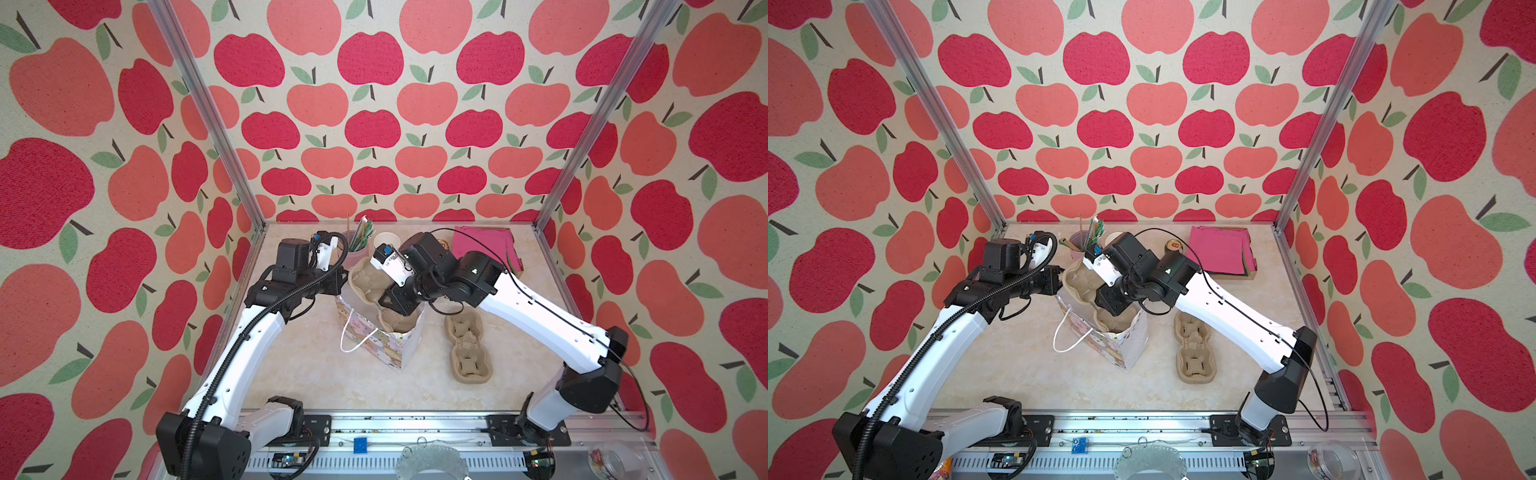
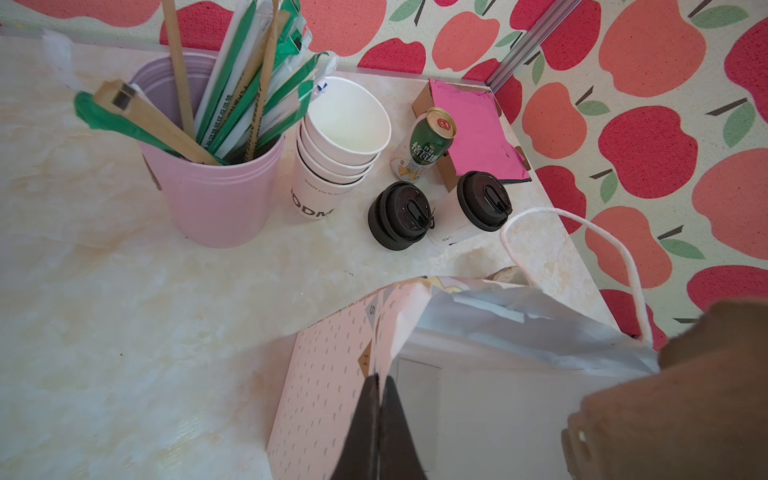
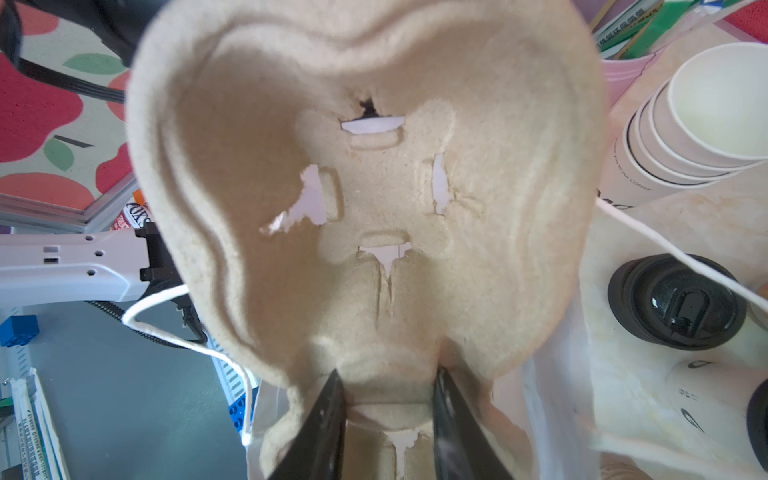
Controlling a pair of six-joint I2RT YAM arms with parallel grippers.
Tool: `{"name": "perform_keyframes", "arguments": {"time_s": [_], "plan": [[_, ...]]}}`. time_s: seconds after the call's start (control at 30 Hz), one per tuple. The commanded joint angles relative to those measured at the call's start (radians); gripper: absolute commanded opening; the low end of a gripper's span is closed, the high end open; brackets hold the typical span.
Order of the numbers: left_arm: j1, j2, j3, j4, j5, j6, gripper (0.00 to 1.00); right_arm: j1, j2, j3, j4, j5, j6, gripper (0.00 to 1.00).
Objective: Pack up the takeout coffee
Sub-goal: 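Carry the cup carrier over the open paper bag with the right gripper, then lower the cup carrier down into the paper bag with the right gripper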
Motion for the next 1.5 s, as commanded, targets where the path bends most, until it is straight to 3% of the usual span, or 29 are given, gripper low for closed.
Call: {"name": "perform_keyframes", "arguments": {"time_s": [0.0,1.47], "plan": [[0.004,-0.027,0.000,-0.026,-0.026,0.033,0.00,0.005,0.037,0.036,-0.080,0.045,-0.031,0.33],[0.004,-0.047,-0.029,-0.020,-0.037,0.062,0.00,0.043,0.404,0.375,-0.418,0.108,-0.050,0.34]]}}
